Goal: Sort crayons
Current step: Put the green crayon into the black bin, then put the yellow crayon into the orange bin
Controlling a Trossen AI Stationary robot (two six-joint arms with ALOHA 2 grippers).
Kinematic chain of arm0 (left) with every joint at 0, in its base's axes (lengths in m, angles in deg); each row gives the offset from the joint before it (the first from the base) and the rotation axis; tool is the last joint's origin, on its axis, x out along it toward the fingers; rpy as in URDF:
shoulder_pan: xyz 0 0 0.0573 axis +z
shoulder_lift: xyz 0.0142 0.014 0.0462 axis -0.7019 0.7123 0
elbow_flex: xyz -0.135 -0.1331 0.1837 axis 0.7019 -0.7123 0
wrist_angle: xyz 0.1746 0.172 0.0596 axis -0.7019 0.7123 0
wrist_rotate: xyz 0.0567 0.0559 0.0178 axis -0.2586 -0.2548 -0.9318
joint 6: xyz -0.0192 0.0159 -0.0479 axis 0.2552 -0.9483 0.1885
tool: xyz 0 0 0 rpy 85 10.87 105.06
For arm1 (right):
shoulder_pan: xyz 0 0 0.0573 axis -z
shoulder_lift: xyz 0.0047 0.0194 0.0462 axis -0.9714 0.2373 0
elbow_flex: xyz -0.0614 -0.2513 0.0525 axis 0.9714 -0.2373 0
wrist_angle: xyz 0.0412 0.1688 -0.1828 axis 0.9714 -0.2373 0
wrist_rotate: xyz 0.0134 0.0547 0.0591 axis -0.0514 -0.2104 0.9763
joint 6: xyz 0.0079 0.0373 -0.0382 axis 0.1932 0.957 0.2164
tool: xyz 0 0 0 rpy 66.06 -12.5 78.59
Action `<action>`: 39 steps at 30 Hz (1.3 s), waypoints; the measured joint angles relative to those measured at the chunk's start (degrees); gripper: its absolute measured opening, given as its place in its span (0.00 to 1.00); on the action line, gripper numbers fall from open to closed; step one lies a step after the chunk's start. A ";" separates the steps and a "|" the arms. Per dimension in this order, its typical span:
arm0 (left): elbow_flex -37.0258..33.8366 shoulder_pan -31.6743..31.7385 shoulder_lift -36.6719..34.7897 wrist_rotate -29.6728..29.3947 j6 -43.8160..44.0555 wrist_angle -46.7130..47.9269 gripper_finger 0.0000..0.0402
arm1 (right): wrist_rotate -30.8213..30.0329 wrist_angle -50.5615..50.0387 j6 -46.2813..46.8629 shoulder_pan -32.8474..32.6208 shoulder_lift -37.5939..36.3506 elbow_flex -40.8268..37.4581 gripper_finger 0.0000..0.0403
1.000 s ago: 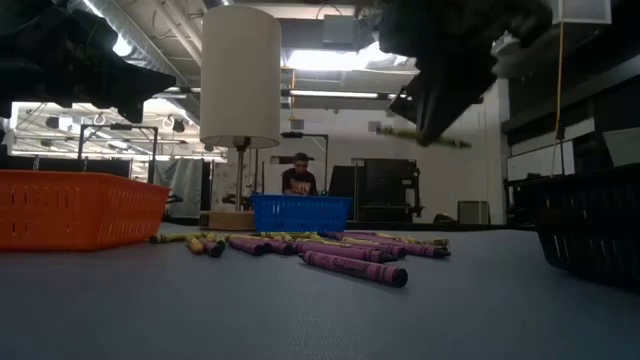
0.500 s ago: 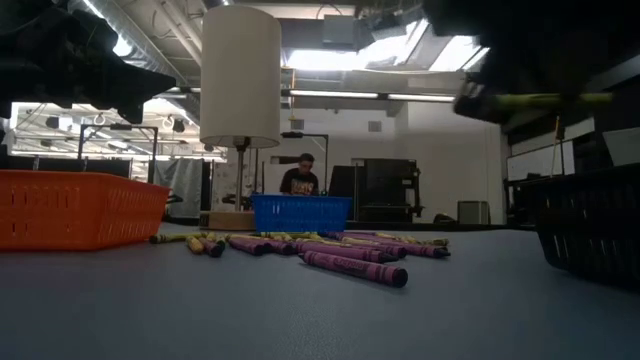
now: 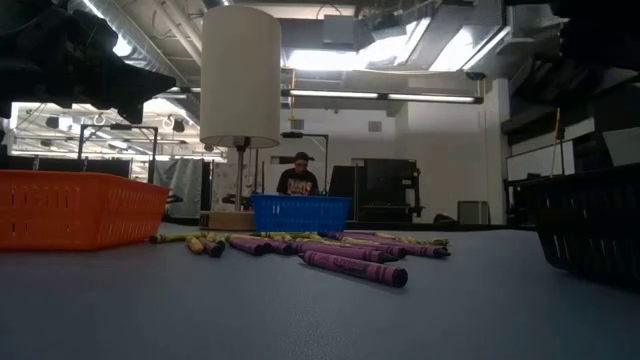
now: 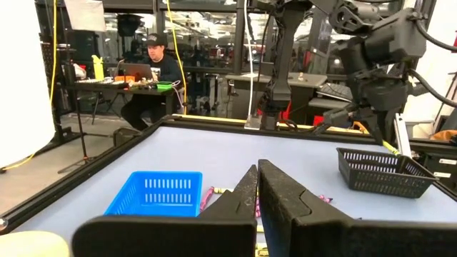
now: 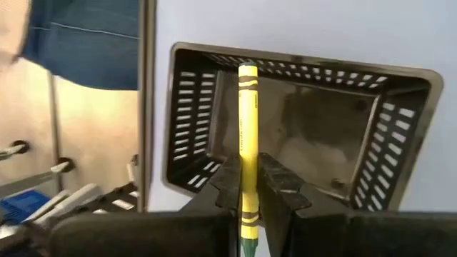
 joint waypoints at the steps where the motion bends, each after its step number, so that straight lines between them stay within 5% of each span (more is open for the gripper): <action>1: 0.02 -0.02 0.00 0.00 0.00 0.00 0.00 | -0.58 -0.01 0.04 -0.41 0.00 0.00 0.07; 13: 0.01 0.00 -0.01 0.23 -0.01 0.00 0.00 | -2.34 -0.68 4.42 -0.88 0.00 -0.02 0.08; 23: 0.00 -0.02 0.00 1.84 -0.42 -0.02 0.00 | -2.44 -3.96 7.32 -0.88 0.00 -0.02 0.33; 31: 0.00 -0.09 0.00 2.20 -0.35 -0.62 0.00 | -2.44 -3.96 7.32 -0.88 0.00 -0.02 0.37; 39: 0.00 -1.23 2.72 2.88 0.04 -10.35 0.18 | -2.47 -3.96 7.19 -0.88 0.00 -0.02 0.38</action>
